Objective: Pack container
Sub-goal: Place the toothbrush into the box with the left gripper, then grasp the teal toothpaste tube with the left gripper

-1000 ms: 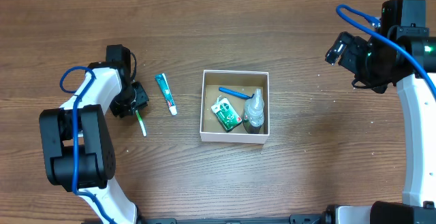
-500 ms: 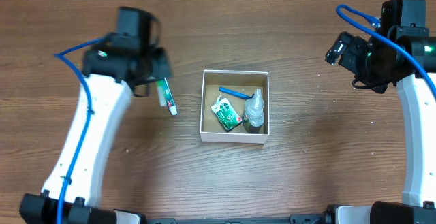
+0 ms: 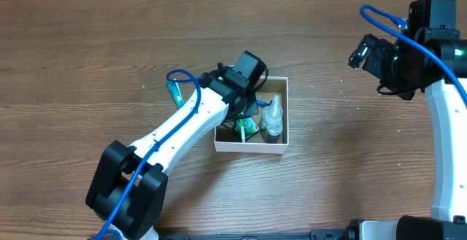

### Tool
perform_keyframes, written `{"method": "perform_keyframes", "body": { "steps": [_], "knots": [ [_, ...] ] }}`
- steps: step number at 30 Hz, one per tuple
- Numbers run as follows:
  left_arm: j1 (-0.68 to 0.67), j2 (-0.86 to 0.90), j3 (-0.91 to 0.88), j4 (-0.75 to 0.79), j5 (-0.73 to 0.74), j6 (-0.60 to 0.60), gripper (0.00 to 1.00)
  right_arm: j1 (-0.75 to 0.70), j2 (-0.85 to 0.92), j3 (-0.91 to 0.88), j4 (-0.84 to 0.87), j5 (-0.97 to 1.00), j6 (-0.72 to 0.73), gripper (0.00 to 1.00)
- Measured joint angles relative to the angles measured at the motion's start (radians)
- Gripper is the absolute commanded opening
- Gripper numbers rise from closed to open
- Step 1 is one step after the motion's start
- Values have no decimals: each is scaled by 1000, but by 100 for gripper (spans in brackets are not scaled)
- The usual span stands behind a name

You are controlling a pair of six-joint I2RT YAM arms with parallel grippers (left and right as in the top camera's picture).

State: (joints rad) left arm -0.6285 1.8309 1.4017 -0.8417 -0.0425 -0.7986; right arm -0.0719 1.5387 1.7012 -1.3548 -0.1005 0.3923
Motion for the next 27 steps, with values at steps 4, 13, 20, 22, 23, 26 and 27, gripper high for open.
{"method": "perform_keyframes", "body": {
  "steps": [4, 13, 20, 22, 23, 26, 27],
  "knots": [
    [-2, -28, 0, -40, -4, -21, 62, 0, 0, 0, 1, 0, 0, 100],
    [287, -319, -1, -220, -225, 36, 95, 0, 0, 0, 0, 0, 0, 100],
    [446, -53, -104, -7, -194, 133, 80, 0, 0, 0, 1, 0, 0, 100],
    [452, 25, -108, 53, -152, 177, 81, 0, 0, 0, 0, 0, 0, 100],
    [452, 50, -113, 77, -136, 198, 80, 0, 0, 0, 0, 0, 0, 100],
    [452, 90, -115, 114, -103, 238, 71, 0, 0, 0, 0, 0, 0, 100],
    [452, 94, -115, 114, -98, 249, 68, 0, 0, 0, 0, 0, 0, 100]
  ]
}}
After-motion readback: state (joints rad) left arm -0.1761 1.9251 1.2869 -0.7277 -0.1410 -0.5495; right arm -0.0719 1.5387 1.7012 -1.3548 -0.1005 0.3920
